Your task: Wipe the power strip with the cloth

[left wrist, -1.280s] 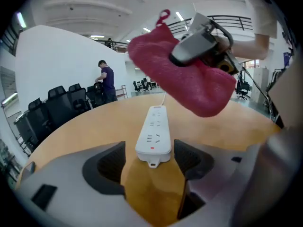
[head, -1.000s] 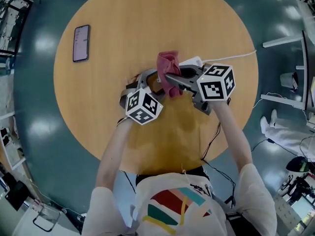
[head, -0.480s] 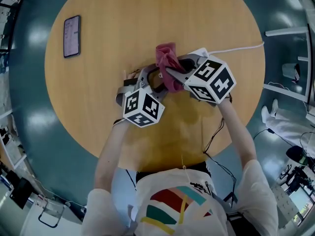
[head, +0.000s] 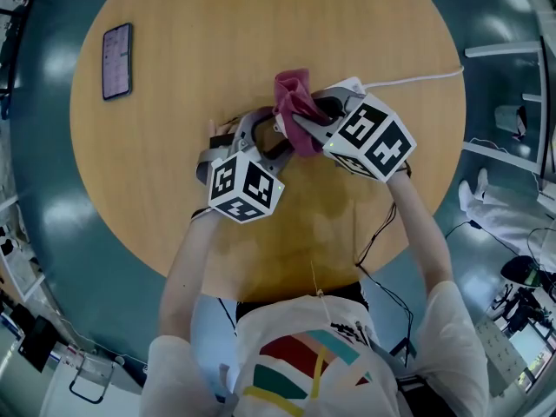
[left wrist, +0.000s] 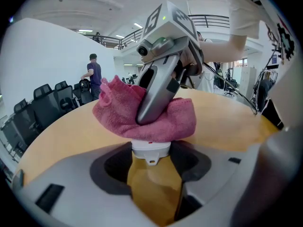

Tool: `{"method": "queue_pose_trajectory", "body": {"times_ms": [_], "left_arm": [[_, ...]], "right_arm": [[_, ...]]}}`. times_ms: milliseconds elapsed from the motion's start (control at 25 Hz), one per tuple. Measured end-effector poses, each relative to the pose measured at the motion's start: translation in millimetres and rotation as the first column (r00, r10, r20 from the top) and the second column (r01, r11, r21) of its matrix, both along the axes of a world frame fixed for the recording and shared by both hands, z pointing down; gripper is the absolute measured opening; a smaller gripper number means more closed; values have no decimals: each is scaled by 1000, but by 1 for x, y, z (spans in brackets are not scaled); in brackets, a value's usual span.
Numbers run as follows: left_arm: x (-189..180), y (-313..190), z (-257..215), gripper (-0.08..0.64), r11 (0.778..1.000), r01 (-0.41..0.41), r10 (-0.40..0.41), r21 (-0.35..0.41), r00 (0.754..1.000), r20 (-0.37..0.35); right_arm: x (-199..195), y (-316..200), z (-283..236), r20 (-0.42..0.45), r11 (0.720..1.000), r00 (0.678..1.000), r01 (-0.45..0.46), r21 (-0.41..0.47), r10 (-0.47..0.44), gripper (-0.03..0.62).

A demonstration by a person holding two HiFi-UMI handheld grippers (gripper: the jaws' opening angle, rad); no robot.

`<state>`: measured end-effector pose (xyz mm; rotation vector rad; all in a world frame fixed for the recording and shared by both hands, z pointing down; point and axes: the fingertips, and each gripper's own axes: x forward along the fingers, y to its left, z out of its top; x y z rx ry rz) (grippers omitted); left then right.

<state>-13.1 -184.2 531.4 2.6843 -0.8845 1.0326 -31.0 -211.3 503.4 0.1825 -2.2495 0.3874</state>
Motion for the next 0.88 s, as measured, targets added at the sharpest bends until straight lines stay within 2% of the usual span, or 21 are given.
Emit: {"method": "queue_pose_trajectory", "body": {"times_ms": [240, 560, 880], "left_arm": [[-1, -2, 3, 297, 1000, 0, 0, -1, 1000, -1], [-1, -4, 6, 296, 1000, 1, -1, -3, 1000, -2], [1, -4, 7, 296, 1000, 2, -2, -1, 1000, -1]], "right_arm": [[37, -20, 5, -46, 999, 999, 1, 49, 1, 40], [106, -69, 9, -111, 986, 985, -116, 123, 130, 40], [129, -88, 11, -108, 976, 976, -172, 132, 187, 40]]}}
